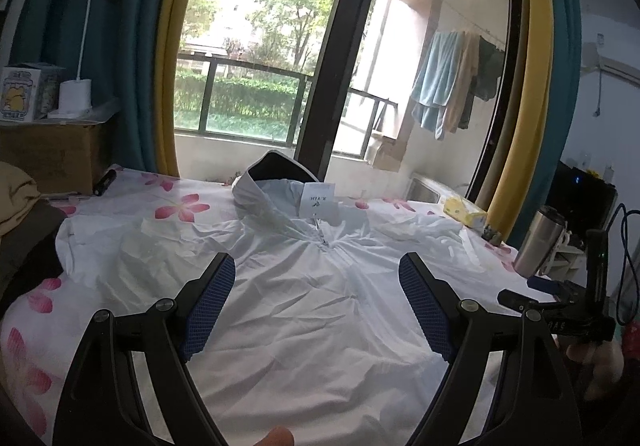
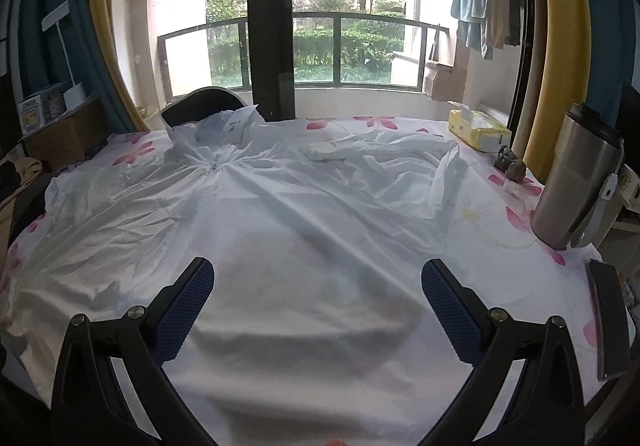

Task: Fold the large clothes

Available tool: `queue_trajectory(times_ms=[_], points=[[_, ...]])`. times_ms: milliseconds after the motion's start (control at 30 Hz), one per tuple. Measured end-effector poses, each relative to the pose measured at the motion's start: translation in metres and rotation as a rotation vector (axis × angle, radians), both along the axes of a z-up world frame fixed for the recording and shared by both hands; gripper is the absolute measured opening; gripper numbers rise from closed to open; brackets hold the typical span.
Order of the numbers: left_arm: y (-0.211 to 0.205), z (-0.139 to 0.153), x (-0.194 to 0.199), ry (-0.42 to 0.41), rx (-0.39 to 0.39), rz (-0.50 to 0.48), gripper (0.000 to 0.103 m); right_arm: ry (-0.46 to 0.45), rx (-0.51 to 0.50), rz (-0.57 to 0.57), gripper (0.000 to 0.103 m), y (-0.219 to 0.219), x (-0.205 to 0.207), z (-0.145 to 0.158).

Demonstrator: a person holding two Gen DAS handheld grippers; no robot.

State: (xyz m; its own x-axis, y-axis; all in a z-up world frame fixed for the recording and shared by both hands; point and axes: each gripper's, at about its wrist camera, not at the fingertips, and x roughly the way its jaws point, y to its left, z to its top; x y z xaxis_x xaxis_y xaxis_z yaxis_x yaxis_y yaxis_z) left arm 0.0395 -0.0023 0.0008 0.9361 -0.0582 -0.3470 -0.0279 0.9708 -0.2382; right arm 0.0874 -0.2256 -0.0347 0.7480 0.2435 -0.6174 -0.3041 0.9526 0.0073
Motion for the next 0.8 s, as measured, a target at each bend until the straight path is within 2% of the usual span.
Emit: queue_trajectory(times_ms=[200, 367, 567, 800], points=[[-0.002, 0.006, 0.022, 0.023, 0.030, 0.011, 0.086, 0.010, -0.002, -0.009, 0.102, -0.001, 0.024, 0.005], [0.003, 0.009, 0.040, 0.031, 0.021, 0.046, 0.086, 0.023, -0.011, -0.006, 0.102, -0.003, 0.046, 0.010], [0.013, 0.018, 0.067, 0.059, 0.035, 0.043, 0.086, 0.024, -0.070, 0.028, 0.102, -0.003, 0.075, 0.015], [0.029, 0.021, 0.098, 0.087, 0.059, 0.087, 0.086, 0.009, -0.152, 0.080, 0.102, -0.002, 0.119, 0.012]])
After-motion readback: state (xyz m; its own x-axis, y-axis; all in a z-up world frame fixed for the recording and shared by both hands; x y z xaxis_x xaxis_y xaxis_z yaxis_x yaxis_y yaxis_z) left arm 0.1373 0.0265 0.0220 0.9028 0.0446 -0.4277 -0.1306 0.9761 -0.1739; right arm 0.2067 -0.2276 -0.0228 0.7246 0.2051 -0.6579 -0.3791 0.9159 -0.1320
